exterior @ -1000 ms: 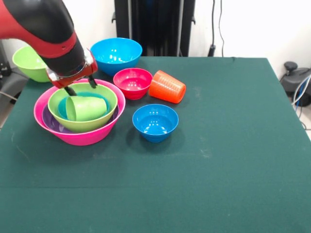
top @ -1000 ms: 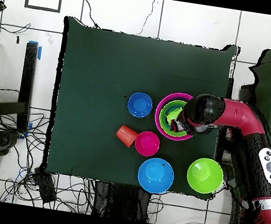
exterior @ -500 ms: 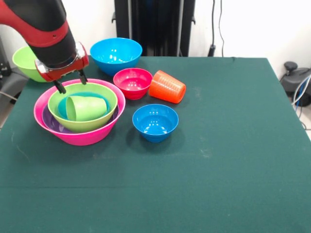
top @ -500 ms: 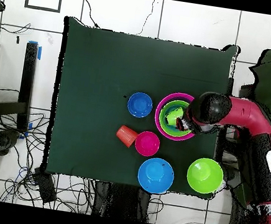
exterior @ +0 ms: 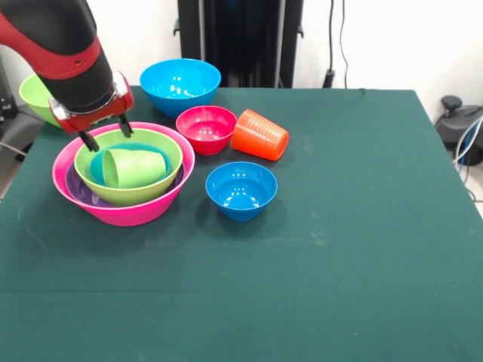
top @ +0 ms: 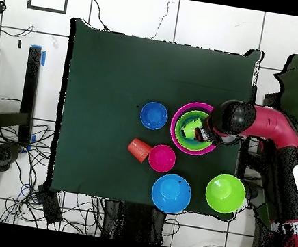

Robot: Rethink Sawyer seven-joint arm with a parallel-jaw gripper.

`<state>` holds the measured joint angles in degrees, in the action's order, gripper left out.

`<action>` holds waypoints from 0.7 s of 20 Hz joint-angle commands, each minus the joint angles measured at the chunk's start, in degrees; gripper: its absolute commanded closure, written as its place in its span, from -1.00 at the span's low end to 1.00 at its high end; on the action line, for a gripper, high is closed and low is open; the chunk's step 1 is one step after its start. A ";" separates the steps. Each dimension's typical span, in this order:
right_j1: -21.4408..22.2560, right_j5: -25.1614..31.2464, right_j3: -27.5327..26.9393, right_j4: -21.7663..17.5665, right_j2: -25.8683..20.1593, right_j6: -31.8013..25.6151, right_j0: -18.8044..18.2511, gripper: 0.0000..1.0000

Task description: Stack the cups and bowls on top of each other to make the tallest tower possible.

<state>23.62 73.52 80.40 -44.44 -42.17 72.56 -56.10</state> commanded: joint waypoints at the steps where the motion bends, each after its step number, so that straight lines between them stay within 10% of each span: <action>1: -5.06 -7.56 -2.90 -1.90 -0.52 -10.91 2.34 -1.00; 14: -8.10 -9.48 -2.97 -0.69 -0.26 -10.35 2.27 -1.00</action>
<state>21.40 70.75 79.43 -43.76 -42.41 72.55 -56.16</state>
